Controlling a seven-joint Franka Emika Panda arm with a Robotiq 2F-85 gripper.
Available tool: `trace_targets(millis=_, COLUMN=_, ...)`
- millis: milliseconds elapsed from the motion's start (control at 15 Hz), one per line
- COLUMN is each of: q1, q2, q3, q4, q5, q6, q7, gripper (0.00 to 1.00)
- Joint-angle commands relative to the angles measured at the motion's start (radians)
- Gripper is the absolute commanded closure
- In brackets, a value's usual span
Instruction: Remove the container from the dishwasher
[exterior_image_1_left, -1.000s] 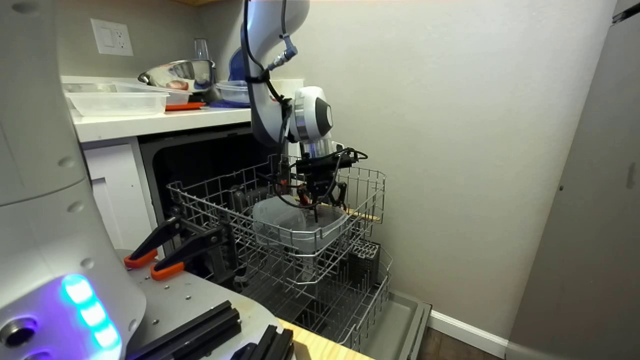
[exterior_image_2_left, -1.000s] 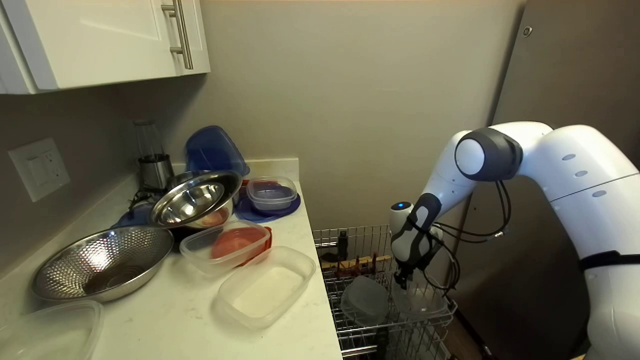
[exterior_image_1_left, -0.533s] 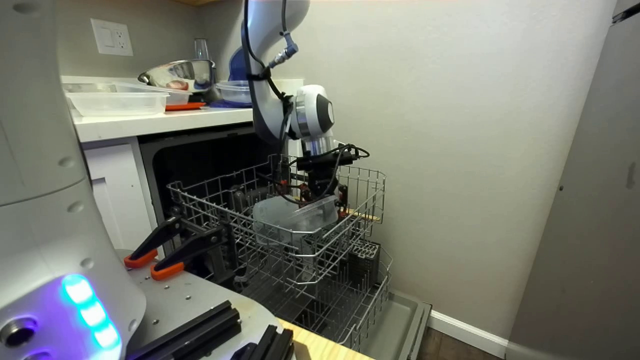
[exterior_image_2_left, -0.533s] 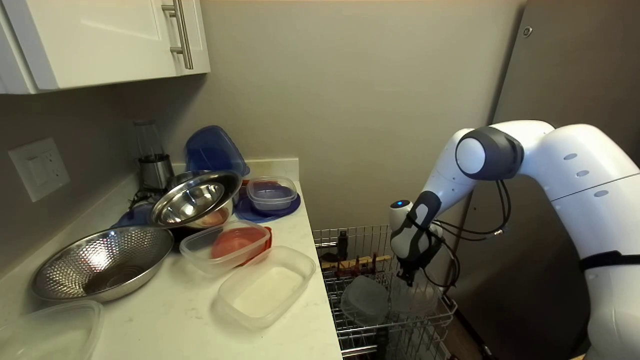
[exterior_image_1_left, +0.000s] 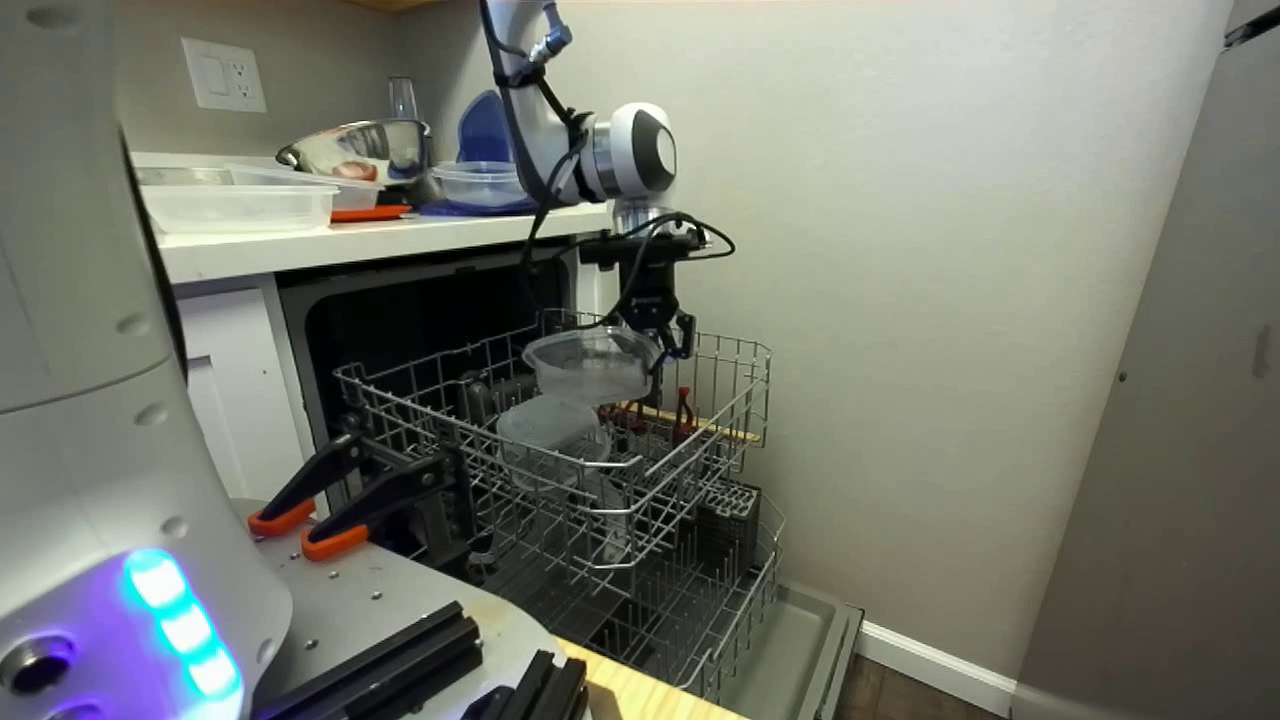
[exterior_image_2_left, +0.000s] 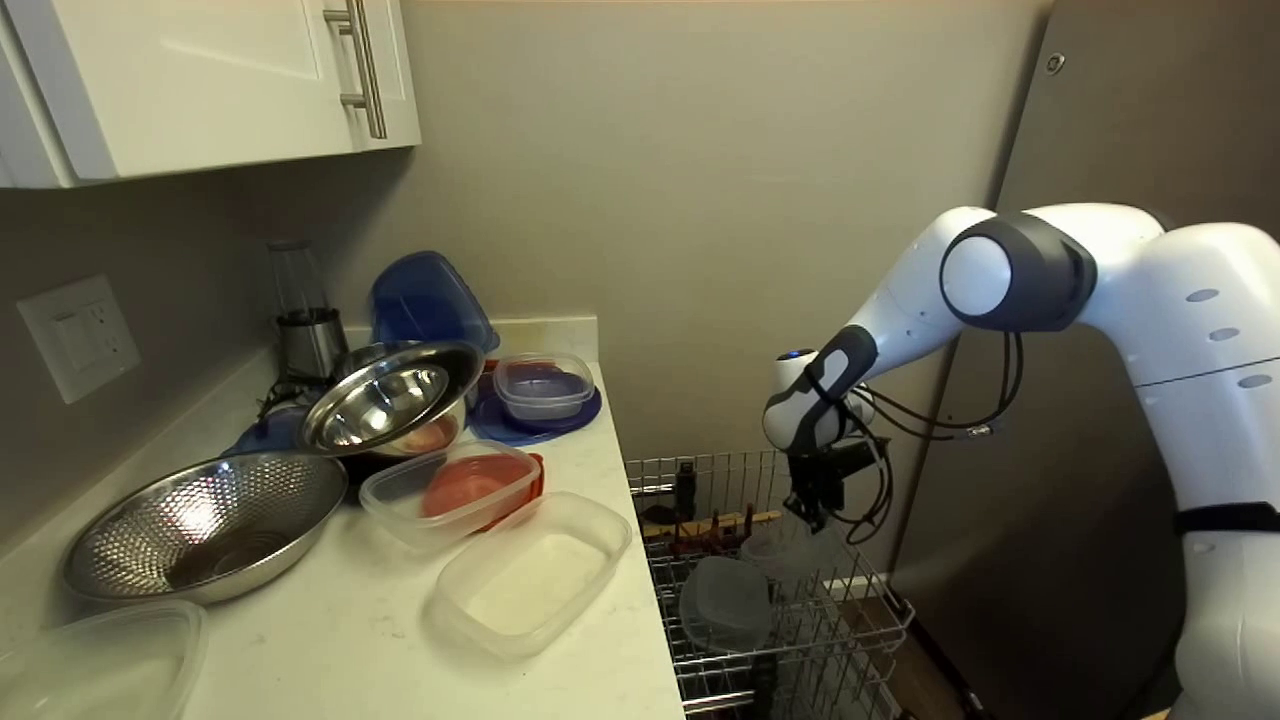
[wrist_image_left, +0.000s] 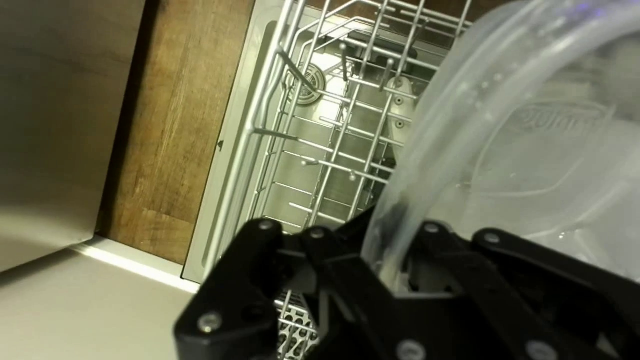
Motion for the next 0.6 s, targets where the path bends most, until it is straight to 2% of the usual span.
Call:
trace_targets(millis=0, q1=-0.053, q2=-0.083, q3=0.038, q4=-0.019, q5=0.067, q6=-0.050, q7=-0.015, gripper=0.99)
trace_targets(millis=200, q1=-0.092, q2=-0.107, q3=0.055, q4=-0.018, q5=0.130, q6=-0.045, q7=-0.030, gripper=0.99)
trace_targets(millis=533, q1=-0.129, q2=-0.175, q3=0.097, q4=-0.079, q5=0.227, q6=0.082, q7=-0.050, gripper=0.99)
